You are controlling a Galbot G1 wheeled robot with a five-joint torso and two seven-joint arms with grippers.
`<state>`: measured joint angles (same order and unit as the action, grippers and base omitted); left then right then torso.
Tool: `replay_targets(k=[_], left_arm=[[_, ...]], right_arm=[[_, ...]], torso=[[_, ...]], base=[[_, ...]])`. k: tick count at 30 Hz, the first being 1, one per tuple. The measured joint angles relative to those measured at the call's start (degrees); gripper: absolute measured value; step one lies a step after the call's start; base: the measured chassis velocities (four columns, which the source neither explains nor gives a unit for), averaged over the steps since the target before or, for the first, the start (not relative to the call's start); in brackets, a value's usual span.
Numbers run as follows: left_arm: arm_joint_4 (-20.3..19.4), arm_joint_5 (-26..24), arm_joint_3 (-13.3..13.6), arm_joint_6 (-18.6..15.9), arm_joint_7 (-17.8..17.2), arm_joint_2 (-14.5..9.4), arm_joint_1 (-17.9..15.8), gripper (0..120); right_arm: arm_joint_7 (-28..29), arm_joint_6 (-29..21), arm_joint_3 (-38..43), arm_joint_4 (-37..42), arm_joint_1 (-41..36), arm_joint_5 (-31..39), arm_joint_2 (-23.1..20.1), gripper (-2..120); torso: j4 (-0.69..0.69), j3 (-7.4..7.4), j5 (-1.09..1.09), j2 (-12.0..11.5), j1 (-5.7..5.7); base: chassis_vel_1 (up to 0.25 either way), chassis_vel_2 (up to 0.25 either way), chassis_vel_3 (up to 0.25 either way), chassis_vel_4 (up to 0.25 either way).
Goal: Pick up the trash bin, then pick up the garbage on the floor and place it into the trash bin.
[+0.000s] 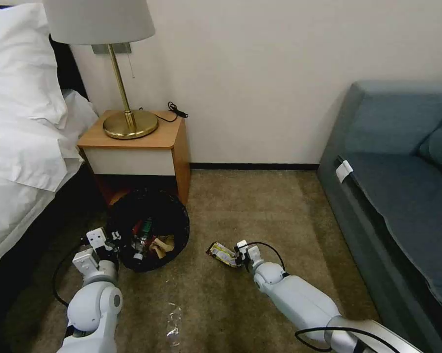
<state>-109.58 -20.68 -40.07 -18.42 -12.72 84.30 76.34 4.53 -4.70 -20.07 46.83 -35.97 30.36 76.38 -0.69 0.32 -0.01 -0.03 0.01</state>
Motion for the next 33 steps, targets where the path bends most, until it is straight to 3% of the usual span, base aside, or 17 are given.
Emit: replay_targets(k=[12, 14, 23, 33], left_arm=[[0.59, -0.02, 0.72, -0.02, -0.07, -0.22, -1.0, 3], [0.66, -0.02, 0.94, -0.1, -0.13, -0.24, -1.43, 3], [0.32, 0.08, 1.38, -0.48, -0.53, -0.23, -1.63, 3], [-0.75, 0.61, 1.62, -0.64, -0.77, 0.0, -0.85, 3]], right_arm=[[0.4, 0.72, 0.33, 0.53, -0.22, -2.12, -0.29, 4], [0.1, 1.36, -1.62, 0.54, -0.21, -3.03, -0.25, 16], [-1.32, 2.38, -2.95, -0.11, 0.01, -4.94, 0.16, 43], [-3.46, 4.82, -4.1, -4.89, 0.54, -7.82, 0.76, 85]], torso=[[0.0, 0.0, 0.0, 0.0, 0.0], [-0.01, 0.0, 0.0, 0.0, 0.0], [0.0, 0.0, 0.0, 0.0, 0.0], [0.0, 0.0, 0.0, 0.0, 0.0]], base=[[0.0, 0.0, 0.0, 0.0], [0.0, 0.0, 0.0, 0.0], [0.0, 0.0, 0.0, 0.0], [0.0, 0.0, 0.0, 0.0]])
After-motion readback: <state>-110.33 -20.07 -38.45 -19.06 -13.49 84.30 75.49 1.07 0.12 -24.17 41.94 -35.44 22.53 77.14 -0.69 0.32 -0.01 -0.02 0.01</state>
